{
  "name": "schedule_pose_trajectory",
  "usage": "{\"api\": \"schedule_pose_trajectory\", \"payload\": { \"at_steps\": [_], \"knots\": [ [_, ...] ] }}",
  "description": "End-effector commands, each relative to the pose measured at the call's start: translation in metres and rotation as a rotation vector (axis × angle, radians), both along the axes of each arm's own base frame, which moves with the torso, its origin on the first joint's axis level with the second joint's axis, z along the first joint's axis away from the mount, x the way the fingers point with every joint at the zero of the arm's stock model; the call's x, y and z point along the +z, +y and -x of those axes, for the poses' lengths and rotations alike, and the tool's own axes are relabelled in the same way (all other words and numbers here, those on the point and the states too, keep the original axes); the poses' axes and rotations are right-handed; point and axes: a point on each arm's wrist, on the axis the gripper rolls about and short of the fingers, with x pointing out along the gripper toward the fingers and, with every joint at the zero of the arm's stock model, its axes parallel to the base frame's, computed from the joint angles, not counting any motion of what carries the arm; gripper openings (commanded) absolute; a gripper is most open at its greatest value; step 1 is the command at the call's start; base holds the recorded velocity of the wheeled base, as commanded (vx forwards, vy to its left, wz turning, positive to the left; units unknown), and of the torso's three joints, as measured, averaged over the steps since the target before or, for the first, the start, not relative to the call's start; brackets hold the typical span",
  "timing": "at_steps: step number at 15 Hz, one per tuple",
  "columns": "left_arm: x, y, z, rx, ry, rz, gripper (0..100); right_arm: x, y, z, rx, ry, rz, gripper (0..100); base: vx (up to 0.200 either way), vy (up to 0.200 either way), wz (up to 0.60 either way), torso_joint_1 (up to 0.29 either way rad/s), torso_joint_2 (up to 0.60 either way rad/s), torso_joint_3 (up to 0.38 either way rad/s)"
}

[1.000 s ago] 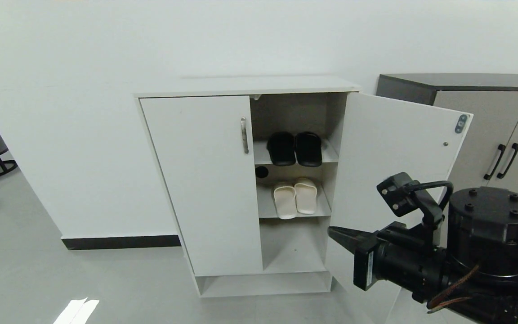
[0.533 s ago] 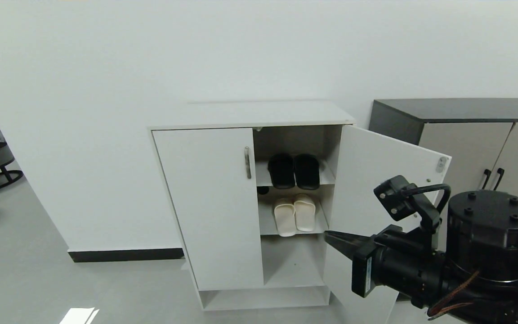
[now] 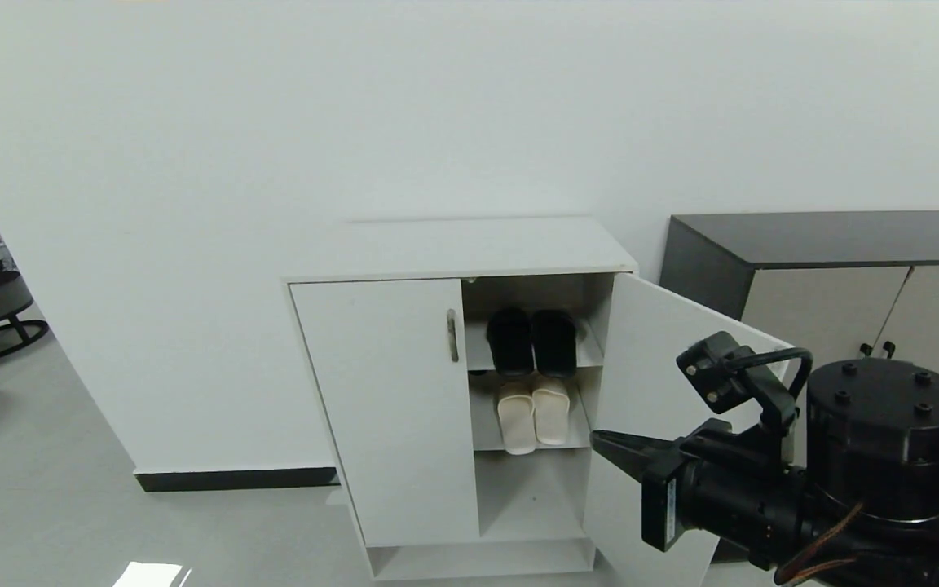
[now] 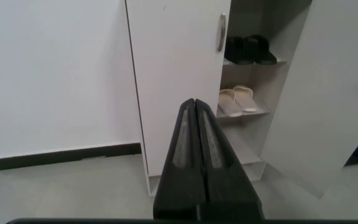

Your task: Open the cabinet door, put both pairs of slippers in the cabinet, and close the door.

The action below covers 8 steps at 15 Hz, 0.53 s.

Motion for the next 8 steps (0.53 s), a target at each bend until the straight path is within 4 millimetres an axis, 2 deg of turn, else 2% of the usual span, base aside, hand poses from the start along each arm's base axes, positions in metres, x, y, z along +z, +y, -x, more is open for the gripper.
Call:
{"api": "schedule_pose_trajectory", "payload": {
  "at_steps": [1, 4, 8],
  "knots": [
    [0.000, 0.000, 0.000, 0.000, 0.001, 0.000, 0, -0.002, 0.000, -0.002, -0.003, 0.007, 0.004, 0, 0.000, 0.000, 0.00, 0.222, -0.49, -0.276],
    [0.000, 0.000, 0.000, 0.000, 0.001, 0.000, 0, -0.012, 0.005, -0.007, 0.010, 0.035, 0.029, 0, 0.000, 0.000, 0.00, 0.240, -0.52, -0.289],
    [0.000, 0.000, 0.000, 0.000, 0.001, 0.000, 0, -0.012, 0.005, -0.007, 0.008, 0.032, 0.034, 0, 0.000, 0.000, 0.00, 0.251, -0.54, -0.292]
  ]
}}
